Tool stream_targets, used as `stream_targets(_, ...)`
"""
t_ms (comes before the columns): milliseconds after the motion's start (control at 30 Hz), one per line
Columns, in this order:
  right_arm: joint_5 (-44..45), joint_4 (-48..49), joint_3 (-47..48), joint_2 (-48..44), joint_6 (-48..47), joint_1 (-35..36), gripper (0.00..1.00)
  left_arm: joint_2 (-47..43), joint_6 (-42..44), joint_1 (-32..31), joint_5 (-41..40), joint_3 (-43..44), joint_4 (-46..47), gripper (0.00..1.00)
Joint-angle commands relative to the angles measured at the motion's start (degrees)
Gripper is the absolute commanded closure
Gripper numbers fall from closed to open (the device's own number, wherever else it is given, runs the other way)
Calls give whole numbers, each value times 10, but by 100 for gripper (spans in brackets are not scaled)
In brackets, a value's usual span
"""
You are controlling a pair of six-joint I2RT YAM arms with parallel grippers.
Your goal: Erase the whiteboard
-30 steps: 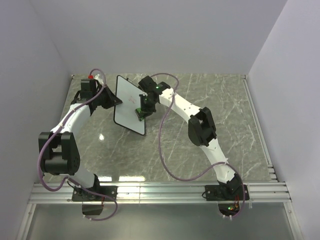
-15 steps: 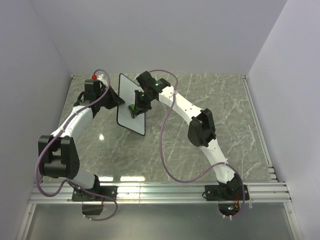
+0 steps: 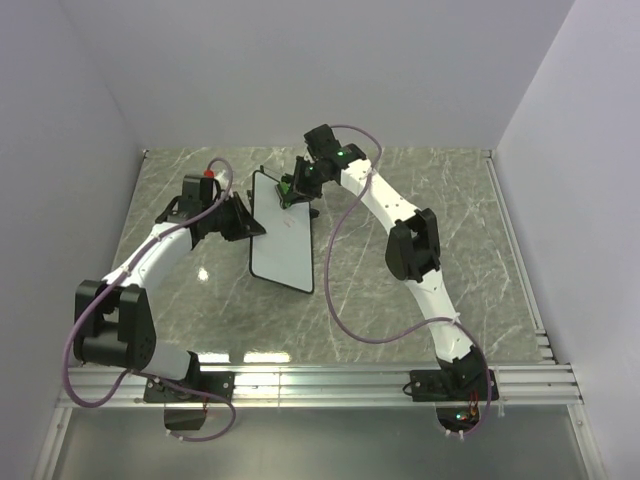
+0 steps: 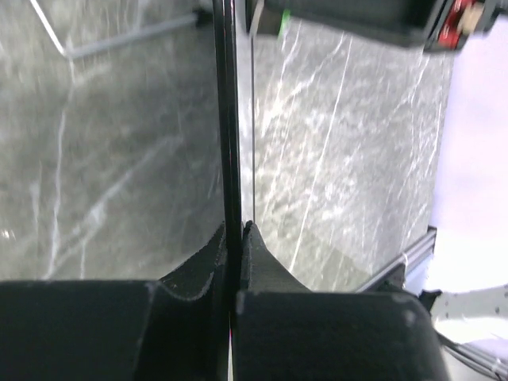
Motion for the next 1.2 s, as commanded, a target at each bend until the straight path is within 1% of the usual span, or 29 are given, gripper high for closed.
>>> stream_targets(0, -2, 25, 0, 32, -14, 14, 100, -32, 20, -31, 107, -17, -82, 100)
stream_targets(133, 6, 10, -46, 18, -40, 14, 100, -38, 18, -31, 87, -20, -84, 100)
stream_targets(233, 9, 2, -110, -21, -61, 27, 100, -26, 7, -31, 76, -19, -70, 100)
stream_targets(267, 12, -2, -146, -31, -66, 30, 100, -19, 4, -31, 71, -17, -67, 100)
stream_targets(333, 9, -5, -186, -58, -71, 38, 100, -5, 0, -30, 63, -4, -62, 100)
stream_targets(367, 9, 0, -230, -67, -71, 40, 100, 0, 0, -30, 59, 2, -62, 100)
stream_targets(400, 5, 14, -252, -78, -71, 42, 100, 5, 1, -30, 54, 16, -63, 100)
stream_targets(467, 1, 18, -287, -94, -72, 43, 100, 18, 5, -30, 48, 29, -71, 100)
stream_targets(533, -5, 24, -301, -103, -72, 49, 100, 31, 9, -30, 49, 45, -75, 100)
stream_targets(633, 0, 18, -271, -88, -76, 62, 100, 39, 13, -30, 53, 54, -78, 100)
stream_targets(733, 1, -4, -192, -55, -69, 67, 100, 40, 18, -31, 54, 50, -78, 100)
stream_targets(767, 1, -12, -145, -46, -65, 70, 100, 42, 23, -31, 55, 49, -80, 100)
stream_targets(833, -2, -35, -84, -26, -60, 78, 100, 47, 31, -32, 53, 47, -89, 100)
stream_targets(867, -4, -42, -70, -21, -55, 82, 100, 49, 39, -33, 50, 46, -91, 100)
stream_targets(933, -15, -46, -47, -12, -49, 93, 100, 60, 45, -38, 50, 45, -96, 100)
stream_targets(1167, -33, -53, -30, -29, -61, 121, 100, 77, 43, -58, 48, 32, -76, 100)
